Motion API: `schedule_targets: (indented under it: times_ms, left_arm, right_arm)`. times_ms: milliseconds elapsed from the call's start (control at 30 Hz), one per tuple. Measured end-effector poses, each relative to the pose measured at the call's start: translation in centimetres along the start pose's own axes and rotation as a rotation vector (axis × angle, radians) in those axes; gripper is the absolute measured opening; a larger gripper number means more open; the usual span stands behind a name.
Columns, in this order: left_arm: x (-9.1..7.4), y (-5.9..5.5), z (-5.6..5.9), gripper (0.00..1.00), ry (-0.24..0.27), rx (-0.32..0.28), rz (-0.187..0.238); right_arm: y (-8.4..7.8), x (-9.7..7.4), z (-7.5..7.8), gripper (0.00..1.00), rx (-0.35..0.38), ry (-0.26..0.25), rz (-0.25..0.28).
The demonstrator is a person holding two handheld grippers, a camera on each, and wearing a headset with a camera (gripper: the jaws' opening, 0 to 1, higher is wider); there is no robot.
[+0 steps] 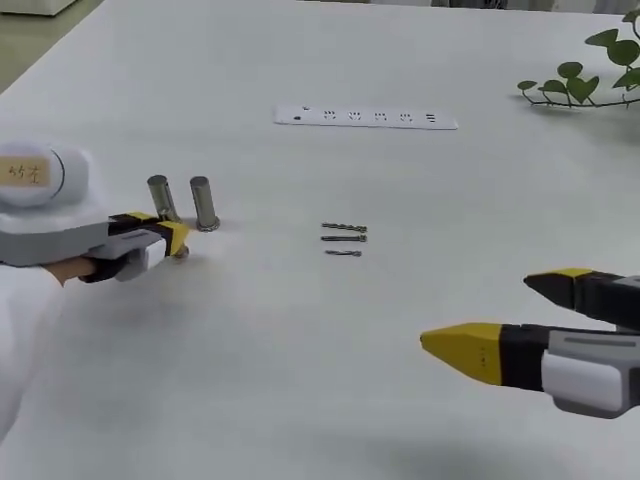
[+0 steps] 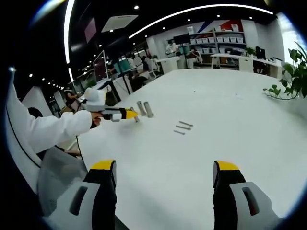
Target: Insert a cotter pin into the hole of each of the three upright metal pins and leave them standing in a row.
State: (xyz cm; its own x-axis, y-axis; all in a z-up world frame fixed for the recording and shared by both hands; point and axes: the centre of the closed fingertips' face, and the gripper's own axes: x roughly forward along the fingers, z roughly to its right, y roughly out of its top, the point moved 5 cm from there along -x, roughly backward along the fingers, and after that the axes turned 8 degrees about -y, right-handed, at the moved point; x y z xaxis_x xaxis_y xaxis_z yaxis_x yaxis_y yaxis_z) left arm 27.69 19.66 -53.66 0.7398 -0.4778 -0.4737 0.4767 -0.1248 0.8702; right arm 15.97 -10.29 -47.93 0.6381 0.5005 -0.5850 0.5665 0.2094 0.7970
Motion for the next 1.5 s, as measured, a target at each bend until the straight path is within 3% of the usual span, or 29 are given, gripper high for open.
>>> schedule_targets:
  times_ms: [100, 500, 700, 867, 1100, 1333, 1500]
  left_arm:
    - [-0.5, 0.4, 0.9, 0.05, -0.021, -0.014, 0.016]
    - [-2.5, 0.5, 4.9, 0.05, -0.055, 0.056, 0.008]
    - [-3.0, 0.3, 7.8, 0.05, -0.098, 0.075, 0.014]
    - [-3.3, -0.4, 10.2, 0.05, -0.128, 0.086, 0.005]
    - [-2.7, -1.2, 11.7, 0.05, -0.158, 0.087, -0.009]
    - [-1.9, -2.0, 13.1, 0.05, -0.178, 0.051, -0.02]
    - [-1.4, -2.3, 13.7, 0.06, -0.188, 0.07, -0.03]
  right_arm:
    - [0.1, -0.1, 0.0, 0.81, 0.003, 0.0, 0.006]
    - [0.6, -0.6, -0.2, 0.8, 0.01, 0.007, 0.043]
    - [0.8, -0.7, -0.4, 0.8, 0.001, 0.021, 0.063]
    - [0.8, -0.9, -0.4, 0.8, 0.002, 0.02, 0.068]
    - [0.7, -1.2, -0.5, 0.8, 0.002, 0.023, 0.078]
    - [0.8, -1.3, -0.2, 0.8, 0.013, 0.017, 0.087]
    - [0.6, -1.3, 0.0, 0.8, 0.019, 0.016, 0.084]
